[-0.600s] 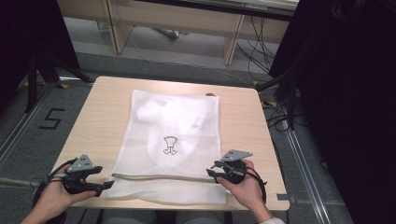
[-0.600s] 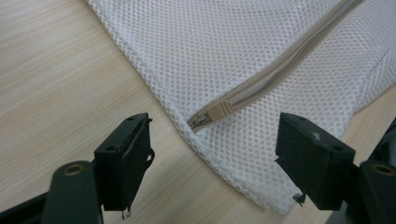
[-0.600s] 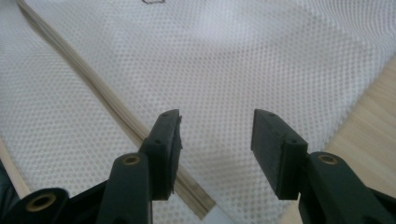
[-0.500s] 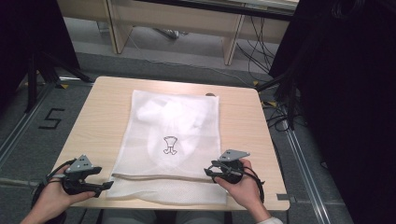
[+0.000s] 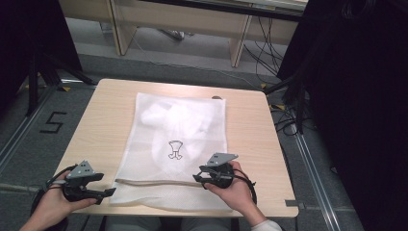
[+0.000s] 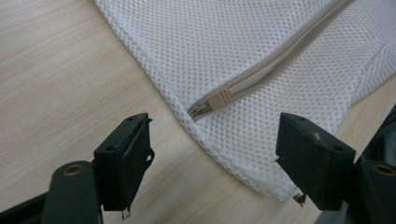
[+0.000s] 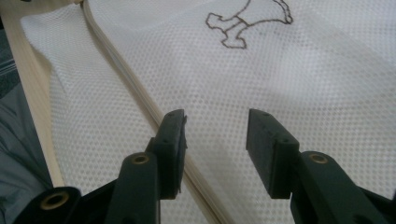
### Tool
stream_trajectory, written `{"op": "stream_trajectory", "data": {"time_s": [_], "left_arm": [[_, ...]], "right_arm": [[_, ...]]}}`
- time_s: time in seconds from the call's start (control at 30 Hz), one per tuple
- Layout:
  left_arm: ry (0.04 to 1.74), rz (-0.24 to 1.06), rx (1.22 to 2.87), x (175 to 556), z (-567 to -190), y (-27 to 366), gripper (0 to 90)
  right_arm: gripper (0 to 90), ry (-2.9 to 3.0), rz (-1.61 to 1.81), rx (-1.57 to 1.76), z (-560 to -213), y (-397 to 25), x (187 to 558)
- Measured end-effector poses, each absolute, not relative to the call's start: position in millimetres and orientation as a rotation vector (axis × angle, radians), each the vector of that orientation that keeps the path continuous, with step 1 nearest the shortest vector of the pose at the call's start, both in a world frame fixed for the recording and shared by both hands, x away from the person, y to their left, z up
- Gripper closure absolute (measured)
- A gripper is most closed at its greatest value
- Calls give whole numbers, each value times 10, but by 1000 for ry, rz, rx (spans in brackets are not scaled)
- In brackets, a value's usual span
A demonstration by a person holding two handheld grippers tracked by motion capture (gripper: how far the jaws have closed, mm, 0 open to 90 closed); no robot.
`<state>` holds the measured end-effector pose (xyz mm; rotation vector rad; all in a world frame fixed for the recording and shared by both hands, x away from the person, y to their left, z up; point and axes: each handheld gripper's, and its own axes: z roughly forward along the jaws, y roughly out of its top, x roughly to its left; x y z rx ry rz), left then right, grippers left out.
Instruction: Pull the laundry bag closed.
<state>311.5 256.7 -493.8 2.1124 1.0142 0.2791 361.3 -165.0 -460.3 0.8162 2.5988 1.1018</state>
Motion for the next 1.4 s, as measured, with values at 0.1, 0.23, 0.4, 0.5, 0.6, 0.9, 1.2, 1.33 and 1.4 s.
{"op": "stream_trajectory", "data": {"time_s": [0.1,0.23,0.4,0.5,0.6,0.9,1.2,1.33,1.4], "left_arm": [[1005,269,2122,3111,-4939,2567,261],[1006,260,2125,3110,-4940,2561,260],[987,279,2123,3118,-4952,2559,260],[988,265,2147,3119,-4939,2567,260],[984,259,2152,3127,-4946,2567,262],[1000,245,2143,3124,-4951,2559,263],[988,240,2150,3128,-4951,2569,263],[993,236,2145,3131,-4955,2567,264],[991,240,2153,3134,-4955,2568,264]], "right_arm": [[599,2614,1110,785,-4593,-1504,3628],[621,2619,1130,724,-4587,-1261,3649],[640,2641,1133,666,-4574,-978,3675],[645,2650,1139,635,-4572,-882,3686],[664,2676,1136,613,-4579,-723,3691],[694,2704,1143,517,-4637,-315,3670],[726,2742,1121,434,-4711,100,3650],[736,2749,1115,428,-4737,203,3653],[740,2769,1099,410,-4760,304,3648]]}}
